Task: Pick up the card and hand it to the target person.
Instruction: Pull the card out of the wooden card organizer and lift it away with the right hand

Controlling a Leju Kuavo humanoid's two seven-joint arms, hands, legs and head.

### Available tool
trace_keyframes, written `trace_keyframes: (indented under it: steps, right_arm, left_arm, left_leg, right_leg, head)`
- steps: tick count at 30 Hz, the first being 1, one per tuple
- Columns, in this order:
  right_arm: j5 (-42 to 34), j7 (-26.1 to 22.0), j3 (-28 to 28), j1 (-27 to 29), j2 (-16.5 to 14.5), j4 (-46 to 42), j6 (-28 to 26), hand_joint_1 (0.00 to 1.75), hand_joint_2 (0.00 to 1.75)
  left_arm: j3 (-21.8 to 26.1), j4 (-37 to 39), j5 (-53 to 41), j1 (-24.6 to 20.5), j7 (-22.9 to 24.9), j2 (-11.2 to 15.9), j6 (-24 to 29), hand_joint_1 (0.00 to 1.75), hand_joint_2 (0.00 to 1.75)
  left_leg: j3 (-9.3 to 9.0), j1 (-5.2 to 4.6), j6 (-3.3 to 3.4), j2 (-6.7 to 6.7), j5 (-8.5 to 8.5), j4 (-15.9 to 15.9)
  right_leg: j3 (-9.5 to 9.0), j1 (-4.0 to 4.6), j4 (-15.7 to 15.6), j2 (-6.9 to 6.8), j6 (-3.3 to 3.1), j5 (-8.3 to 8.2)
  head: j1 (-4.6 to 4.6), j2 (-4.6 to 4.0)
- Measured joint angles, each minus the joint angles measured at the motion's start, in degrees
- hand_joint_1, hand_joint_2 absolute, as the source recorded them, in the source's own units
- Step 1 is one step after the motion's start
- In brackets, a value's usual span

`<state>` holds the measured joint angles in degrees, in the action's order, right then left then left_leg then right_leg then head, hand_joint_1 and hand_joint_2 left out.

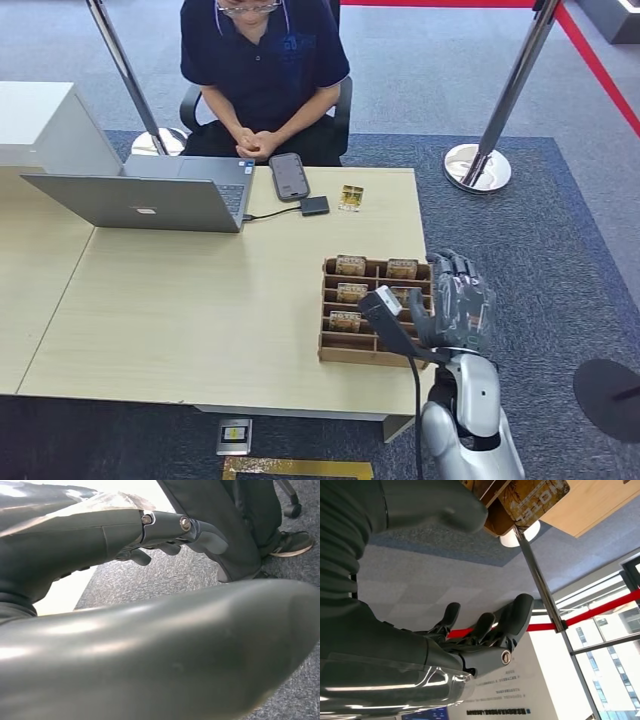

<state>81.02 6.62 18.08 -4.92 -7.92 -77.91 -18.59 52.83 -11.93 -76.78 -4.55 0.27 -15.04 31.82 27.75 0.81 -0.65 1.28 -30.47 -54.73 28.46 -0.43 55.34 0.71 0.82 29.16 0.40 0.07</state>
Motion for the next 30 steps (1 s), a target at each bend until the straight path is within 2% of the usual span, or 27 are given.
trace_keyframes:
  steps: [30]
  right_arm:
    - [-0.8,2.0,0.1,-3.9,-0.7,7.8,0.9,0.75,1.75]
  left_arm:
    - [-0.1,0.1,-0.6,0.0,0.5,0.0,-0.1,0.0,0.0]
  left_leg:
    - [0.01,0.0,0.0,0.0,0.0,0.0]
  right_leg:
    - [0.0,0.0,0.0,0.0,0.0,0.0]
  head:
    - [0.01,0.0]
